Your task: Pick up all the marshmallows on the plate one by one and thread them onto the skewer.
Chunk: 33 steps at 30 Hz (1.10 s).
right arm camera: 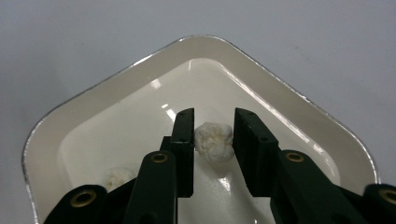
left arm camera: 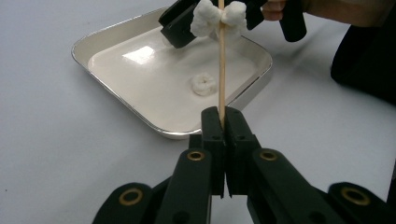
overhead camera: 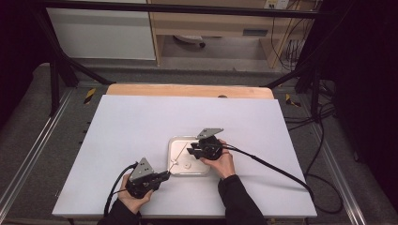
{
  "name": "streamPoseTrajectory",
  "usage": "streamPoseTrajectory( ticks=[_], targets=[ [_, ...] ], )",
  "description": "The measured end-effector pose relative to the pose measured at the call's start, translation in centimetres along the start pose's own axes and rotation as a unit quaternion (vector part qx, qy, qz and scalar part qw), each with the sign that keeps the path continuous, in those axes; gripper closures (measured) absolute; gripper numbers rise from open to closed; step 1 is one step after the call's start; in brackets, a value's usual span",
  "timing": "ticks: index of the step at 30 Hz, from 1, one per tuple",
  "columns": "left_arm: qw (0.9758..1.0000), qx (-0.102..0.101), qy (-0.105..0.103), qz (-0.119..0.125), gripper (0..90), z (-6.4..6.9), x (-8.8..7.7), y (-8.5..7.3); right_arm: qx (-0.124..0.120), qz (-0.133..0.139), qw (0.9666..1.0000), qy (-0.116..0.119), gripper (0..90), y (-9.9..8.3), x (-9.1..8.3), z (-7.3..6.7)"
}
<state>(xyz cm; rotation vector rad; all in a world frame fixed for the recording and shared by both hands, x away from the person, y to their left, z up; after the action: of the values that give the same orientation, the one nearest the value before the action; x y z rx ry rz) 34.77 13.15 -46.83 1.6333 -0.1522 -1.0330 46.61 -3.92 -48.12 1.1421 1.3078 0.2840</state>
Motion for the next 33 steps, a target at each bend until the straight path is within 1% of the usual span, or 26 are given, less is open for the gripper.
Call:
streamPoseTrajectory(
  ticks=[4,7,15,17,20,22,26,29,33],
  targets=[
    [1.0000,0.002,-0.001,-0.001,88.0,0.1,0.0,0.0,0.006,0.006,1.0000,0.005,70.3,0.5,-1.0,-0.2],
    [1.0000,0.002,-0.001,0.000,88.0,0.2,0.0,0.0,0.013,0.013,0.9997,0.014,70.6,0.7,-1.8,-0.5],
    [1.0000,0.004,-0.002,0.000,88.0,0.2,0.0,0.0,0.031,0.035,0.9985,0.029,71.1,1.0,-3.6,-1.2],
    [1.0000,0.005,-0.002,0.000,88.0,0.3,0.1,0.0,0.040,0.043,0.9976,0.036,71.3,1.0,-4.2,-1.4],
    [1.0000,0.005,-0.003,-0.001,88.0,0.3,0.1,0.0,0.046,0.055,0.9965,0.043,71.3,0.9,-5.0,-1.7],
    [1.0000,0.006,-0.004,-0.001,88.0,0.3,0.1,0.0,0.048,0.065,0.9955,0.049,71.3,0.9,-5.6,-1.9],
    [1.0000,0.007,-0.004,-0.001,88.0,0.4,0.1,0.0,0.053,0.082,0.9937,0.055,71.4,1.0,-6.8,-2.2],
    [1.0000,0.007,-0.004,-0.001,88.0,0.5,0.1,0.0,0.061,0.095,0.9915,0.065,71.6,1.0,-7.5,-2.4],
    [0.9999,0.009,-0.006,-0.001,88.0,0.6,0.1,0.0,0.067,0.110,0.9892,0.071,71.7,1.1,-8.5,-2.6]
  ],
)
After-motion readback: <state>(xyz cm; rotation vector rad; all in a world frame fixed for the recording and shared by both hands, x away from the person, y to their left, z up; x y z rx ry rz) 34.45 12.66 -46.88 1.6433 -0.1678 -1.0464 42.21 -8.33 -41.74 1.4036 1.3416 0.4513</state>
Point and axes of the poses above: each handheld gripper's, and its own axes: x roughly forward along the jaws, y roughly out of its top, z roughly to its right, the point moved 6 cm from there along x, roughly forward along the jaws, and after that the axes turned 8 degrees about y, right-handed, at the moved point
